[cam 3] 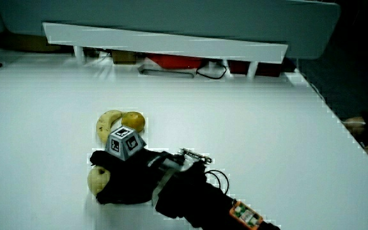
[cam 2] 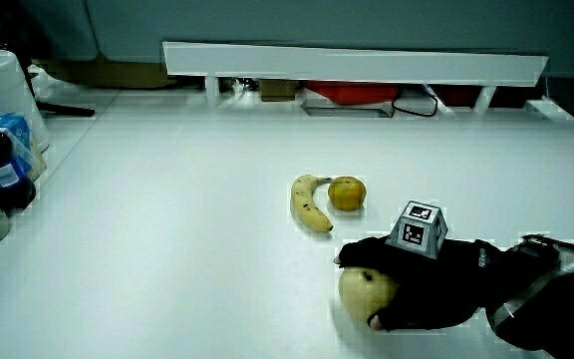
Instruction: Place pear no leg
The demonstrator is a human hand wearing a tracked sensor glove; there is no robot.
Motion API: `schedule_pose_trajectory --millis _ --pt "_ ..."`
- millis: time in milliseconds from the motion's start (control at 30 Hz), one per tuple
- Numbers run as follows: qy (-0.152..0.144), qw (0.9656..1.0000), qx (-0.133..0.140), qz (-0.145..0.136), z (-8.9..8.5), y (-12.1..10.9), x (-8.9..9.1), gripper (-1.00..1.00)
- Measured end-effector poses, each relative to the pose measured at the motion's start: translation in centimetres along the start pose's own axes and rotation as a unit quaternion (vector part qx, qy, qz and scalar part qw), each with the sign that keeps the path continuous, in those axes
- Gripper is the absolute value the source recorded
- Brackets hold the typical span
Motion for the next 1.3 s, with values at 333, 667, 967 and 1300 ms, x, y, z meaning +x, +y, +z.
schedule_pose_trajectory --millis 333,667,967,1300 --pt "0.011 0.9999 0.006 -0.006 -0.2 -0.3 0.5 -0.32" --pt "-0.001 0.9998 0.017 -0.012 -0.3 -1.1 0.6 -0.77" --pt "-0.015 0.9986 0.047 -0.017 1.4 -4.0 1.0 -1.0" --pt "-0.004 0.9949 0.086 -0.052 1.1 -9.4 2.4 -1.0"
